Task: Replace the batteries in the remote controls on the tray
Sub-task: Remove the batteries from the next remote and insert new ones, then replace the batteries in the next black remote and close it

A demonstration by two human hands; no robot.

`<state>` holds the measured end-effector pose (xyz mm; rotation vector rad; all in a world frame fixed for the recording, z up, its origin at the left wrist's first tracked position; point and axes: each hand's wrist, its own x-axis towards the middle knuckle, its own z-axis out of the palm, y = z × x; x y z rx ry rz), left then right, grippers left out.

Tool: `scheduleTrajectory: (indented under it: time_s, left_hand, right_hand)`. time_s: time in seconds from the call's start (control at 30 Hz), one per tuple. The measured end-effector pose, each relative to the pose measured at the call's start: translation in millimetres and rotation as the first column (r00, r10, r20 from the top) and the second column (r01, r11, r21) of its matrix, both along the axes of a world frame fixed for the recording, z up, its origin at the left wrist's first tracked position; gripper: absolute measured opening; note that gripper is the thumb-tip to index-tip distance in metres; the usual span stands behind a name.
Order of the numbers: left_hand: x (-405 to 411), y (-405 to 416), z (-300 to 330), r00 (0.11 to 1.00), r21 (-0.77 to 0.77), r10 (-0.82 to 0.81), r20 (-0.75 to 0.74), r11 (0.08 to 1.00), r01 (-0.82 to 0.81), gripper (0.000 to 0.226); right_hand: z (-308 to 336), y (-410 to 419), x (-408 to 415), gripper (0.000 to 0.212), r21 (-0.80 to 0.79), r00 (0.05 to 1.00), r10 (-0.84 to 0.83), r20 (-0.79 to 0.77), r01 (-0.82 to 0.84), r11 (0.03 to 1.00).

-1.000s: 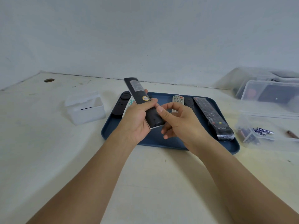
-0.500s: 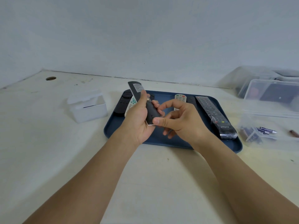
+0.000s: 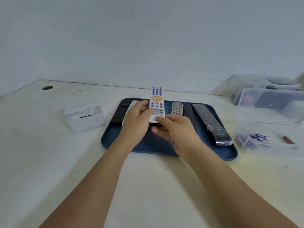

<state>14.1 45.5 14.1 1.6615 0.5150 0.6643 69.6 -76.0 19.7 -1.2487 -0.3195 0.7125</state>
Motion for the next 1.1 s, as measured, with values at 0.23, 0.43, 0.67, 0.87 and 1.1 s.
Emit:
scheduleTrajectory:
  time_s: [0.23,0.43,0.67,0.87,1.1]
  left_hand:
    - [-6,16,-23,0.884,0.78,0.336,-0.324,0.624,0.049,0.047]
    - [0,14,-22,0.829,0.854,0.438,-0.347,0.513,0.087,0.048]
    - [9,8,-26,0.79,0.883,0.502,-0.353,0.457,0.105,0.047]
    - [11,4,-22,0.783,0.878,0.537,-0.314,0.479,0.023,0.038]
    - [2,11,-6,0.923,0.383,0.383,0.037,0.848,-0.367,0.03]
  right_hand:
    - [-15,6,3,0.01,-0.102,0.982,-0.185,-0.029,0.181,0.978]
    - [-18,3,9,0.017,-0.273,0.966,-0.167,0.196,0.217,0.937]
    - [-9,-7,6,0.015,-0.441,0.891,-0.042,0.452,0.264,0.858]
    - [-4,-9,2,0.017,-0.459,0.824,-0.005,0.567,0.321,0.828]
    - [2,-11,7,0.026,-0.295,0.832,-0.084,0.548,0.287,0.911]
